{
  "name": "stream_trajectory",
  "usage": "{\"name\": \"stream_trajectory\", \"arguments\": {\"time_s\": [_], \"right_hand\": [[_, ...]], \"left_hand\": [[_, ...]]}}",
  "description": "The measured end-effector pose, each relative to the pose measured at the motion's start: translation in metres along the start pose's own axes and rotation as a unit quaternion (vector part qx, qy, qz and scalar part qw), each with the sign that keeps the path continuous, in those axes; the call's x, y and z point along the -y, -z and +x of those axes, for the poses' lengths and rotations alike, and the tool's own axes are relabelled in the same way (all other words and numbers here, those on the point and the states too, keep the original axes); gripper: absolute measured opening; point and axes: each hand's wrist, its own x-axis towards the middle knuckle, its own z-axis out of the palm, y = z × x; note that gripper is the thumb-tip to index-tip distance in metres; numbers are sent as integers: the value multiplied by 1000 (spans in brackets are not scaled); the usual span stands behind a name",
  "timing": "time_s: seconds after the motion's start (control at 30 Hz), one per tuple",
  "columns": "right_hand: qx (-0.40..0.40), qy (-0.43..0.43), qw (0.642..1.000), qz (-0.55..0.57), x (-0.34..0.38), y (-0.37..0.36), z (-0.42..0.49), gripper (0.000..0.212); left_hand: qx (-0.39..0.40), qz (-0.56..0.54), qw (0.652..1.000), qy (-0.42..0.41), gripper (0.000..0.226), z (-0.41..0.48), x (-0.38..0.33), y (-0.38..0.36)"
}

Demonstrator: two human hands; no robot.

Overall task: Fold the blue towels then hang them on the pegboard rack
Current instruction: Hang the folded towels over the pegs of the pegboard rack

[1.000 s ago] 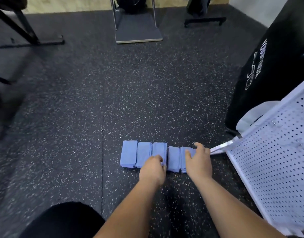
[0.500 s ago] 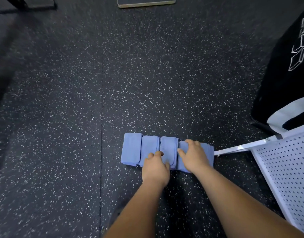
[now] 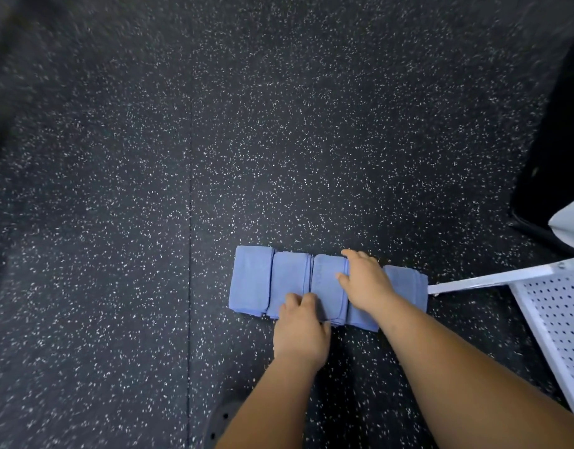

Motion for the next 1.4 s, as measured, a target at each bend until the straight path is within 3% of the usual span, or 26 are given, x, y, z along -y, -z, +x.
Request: {"name": "stream_trajectory", "arguments": {"time_s": [0.33, 0.5, 0.7, 1.13, 1.4], "right_hand": [[-9, -19, 984, 174, 3, 26, -88, 38], [-60, -1, 965, 256, 3, 62, -152, 43], [-100, 20, 939, 329, -7, 104, -228, 63], [-351, -22, 898, 264, -44, 186, -370, 27], [-511, -77, 809, 279, -51, 245, -405, 30]], "left_hand": [[-19, -112, 993, -36, 46, -30, -18, 14], [-9, -184, 979, -88, 41, -77, -40, 32], [-11, -192, 967, -166, 35, -138, -81, 61], [-55, -166, 926, -333, 12, -238, -190, 82], [-96, -193, 893, -396, 20, -256, -271, 113]]}}
